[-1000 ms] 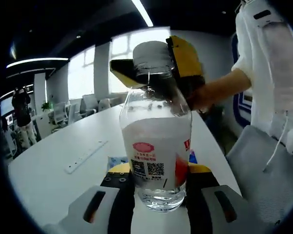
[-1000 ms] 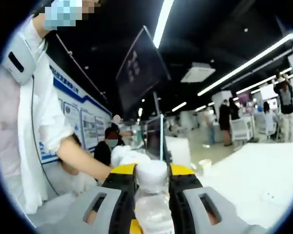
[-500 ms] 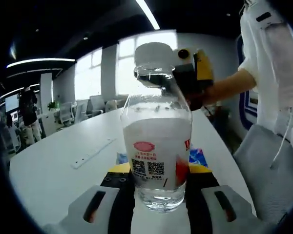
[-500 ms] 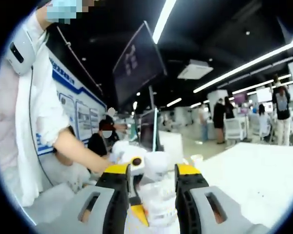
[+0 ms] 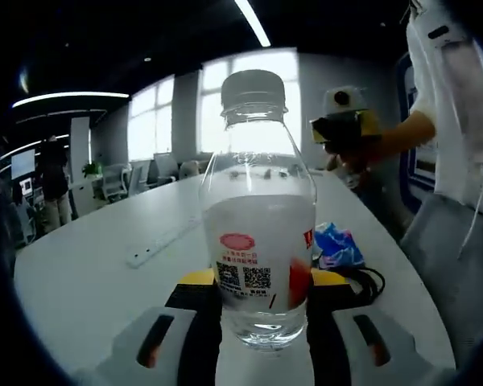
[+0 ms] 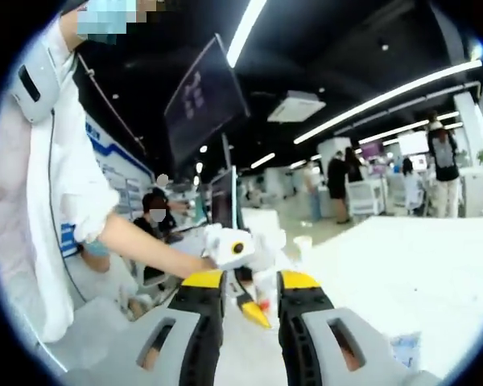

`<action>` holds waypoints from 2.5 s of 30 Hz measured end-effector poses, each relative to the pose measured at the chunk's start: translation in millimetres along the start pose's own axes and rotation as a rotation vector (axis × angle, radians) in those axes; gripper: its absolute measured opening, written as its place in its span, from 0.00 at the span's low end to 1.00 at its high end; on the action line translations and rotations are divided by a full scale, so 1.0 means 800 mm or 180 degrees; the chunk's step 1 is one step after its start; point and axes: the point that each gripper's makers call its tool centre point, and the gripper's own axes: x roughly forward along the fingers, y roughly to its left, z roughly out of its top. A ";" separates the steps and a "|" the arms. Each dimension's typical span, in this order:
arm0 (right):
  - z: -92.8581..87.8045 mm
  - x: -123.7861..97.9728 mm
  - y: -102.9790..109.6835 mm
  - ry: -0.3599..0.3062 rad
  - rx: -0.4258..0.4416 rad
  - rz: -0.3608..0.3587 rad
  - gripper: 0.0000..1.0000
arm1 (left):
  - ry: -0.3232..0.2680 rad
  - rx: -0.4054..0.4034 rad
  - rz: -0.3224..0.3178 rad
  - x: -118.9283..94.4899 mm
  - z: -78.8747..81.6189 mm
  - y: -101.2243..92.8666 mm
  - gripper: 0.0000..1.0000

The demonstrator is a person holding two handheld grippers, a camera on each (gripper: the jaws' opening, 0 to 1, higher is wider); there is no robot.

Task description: Arrange the tabletop items into an orderly group along one side of the table until the central work area is clear of visible clutter.

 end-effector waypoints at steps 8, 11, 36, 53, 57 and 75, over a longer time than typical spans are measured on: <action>-0.022 -0.027 -0.017 0.0076 0.0091 -0.0279 0.23 | -0.0043 -0.0124 -0.0088 0.007 -0.021 0.009 0.36; -0.026 -0.031 -0.020 0.0085 0.0115 -0.0346 0.23 | -0.0021 -0.0140 -0.0131 0.012 -0.026 0.011 0.37; -0.077 -0.052 -0.036 0.0430 0.0236 -0.0560 0.19 | 0.0016 0.0039 -0.0319 0.025 -0.056 0.013 0.37; -0.090 -0.056 -0.037 0.0489 0.0316 -0.0600 0.15 | 0.0027 0.0036 -0.0309 0.034 -0.072 0.012 0.37; -0.092 -0.057 -0.038 0.0495 0.0336 -0.0617 0.15 | -0.0024 -0.0016 -0.0284 0.034 -0.072 0.015 0.37; -0.097 -0.057 -0.035 0.0521 0.0383 -0.0658 0.14 | 0.0006 0.0035 -0.0270 0.031 -0.076 0.013 0.38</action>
